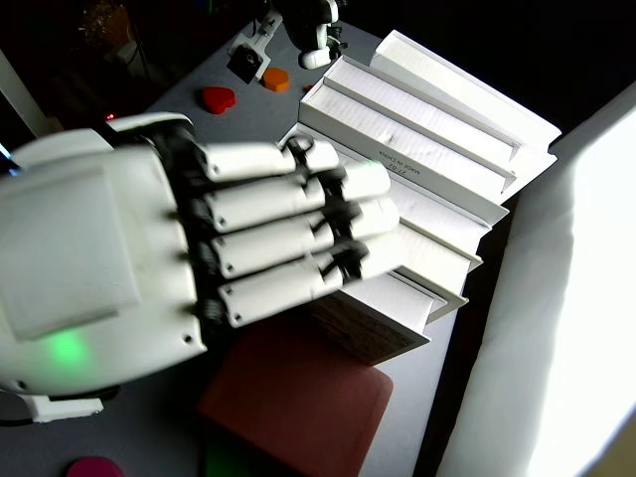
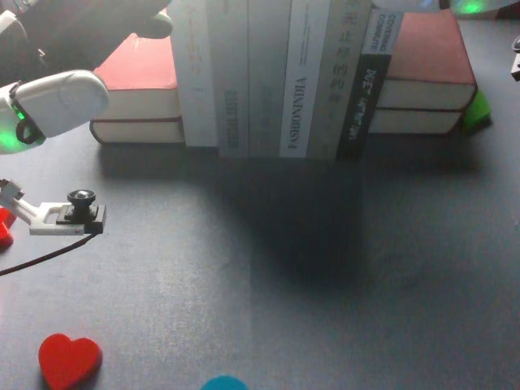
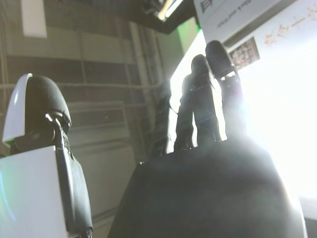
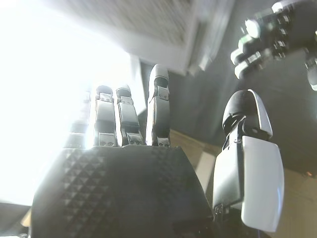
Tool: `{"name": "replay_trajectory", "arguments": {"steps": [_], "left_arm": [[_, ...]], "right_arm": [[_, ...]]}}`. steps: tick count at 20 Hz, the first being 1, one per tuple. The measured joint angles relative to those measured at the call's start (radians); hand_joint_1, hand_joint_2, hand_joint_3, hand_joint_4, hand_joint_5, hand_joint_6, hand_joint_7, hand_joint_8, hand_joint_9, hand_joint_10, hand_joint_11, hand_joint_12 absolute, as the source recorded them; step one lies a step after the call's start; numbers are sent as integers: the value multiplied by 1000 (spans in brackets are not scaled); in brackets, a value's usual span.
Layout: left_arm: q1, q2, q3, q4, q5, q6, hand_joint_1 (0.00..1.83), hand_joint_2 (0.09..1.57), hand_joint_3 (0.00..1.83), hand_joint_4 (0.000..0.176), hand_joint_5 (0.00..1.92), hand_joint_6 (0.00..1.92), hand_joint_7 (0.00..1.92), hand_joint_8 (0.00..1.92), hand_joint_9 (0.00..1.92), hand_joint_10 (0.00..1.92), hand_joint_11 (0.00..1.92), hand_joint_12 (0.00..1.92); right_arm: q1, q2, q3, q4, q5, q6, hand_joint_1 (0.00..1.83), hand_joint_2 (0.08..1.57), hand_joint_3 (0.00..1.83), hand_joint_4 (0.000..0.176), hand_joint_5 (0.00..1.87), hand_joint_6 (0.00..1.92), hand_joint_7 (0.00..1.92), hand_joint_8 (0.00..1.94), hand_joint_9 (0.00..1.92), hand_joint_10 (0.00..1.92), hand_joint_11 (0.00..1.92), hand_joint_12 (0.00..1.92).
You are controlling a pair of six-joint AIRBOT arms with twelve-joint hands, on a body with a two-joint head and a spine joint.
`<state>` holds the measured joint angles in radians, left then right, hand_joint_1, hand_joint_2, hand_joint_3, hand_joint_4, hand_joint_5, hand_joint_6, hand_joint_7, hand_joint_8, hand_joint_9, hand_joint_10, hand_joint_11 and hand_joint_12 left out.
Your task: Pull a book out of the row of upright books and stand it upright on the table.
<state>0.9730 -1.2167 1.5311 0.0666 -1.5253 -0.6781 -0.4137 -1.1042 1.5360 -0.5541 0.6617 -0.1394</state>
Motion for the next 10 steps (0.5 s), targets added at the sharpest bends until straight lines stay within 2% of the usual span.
{"name": "replay_trajectory", "arguments": {"steps": [1,2,3,4,5,6,8,10], "left_arm": [[-3,0,0,3,0,0,708,1016,5,63,208,0,123,1,273,1,0,1019],[-6,0,0,4,-1,0,695,1037,9,70,213,2,126,1,256,0,0,983],[-7,0,0,4,-1,0,682,1032,4,58,188,0,125,1,248,0,0,981],[-7,0,0,3,-1,0,679,1031,3,55,183,0,125,1,246,0,0,981],[-7,-2,0,4,0,0,697,1020,0,58,192,2,137,3,267,6,0,1000],[-7,-2,0,5,0,0,744,1011,0,51,195,3,141,4,279,10,0,1007],[-7,-2,0,4,0,0,734,1014,0,58,189,0,141,1,265,1,0,972],[-7,-2,0,3,0,0,756,997,0,52,191,1,152,3,265,1,0,1012]], "right_arm": [[0,-3,5,3,-5,0,342,1047,0,150,438,8,0,0,0,0,0,0],[0,-10,15,1,-13,0,335,1078,8,160,431,4,0,0,0,0,0,0],[8,-16,20,0,-27,1,338,1102,17,158,401,0,0,0,0,0,0,0],[14,-24,28,-3,-36,-2,354,1129,27,137,395,0,0,0,0,0,0,0],[26,-32,36,-7,-47,-1,358,1140,30,137,413,8,0,0,0,0,0,0],[42,-40,39,-18,-61,-1,285,1143,28,150,399,2,0,0,0,0,0,0],[56,-53,42,-34,-71,1,290,1159,25,115,404,3,0,0,0,0,0,0],[69,-70,48,-64,-93,3,335,1191,27,107,424,8,0,0,0,0,0,0]]}}
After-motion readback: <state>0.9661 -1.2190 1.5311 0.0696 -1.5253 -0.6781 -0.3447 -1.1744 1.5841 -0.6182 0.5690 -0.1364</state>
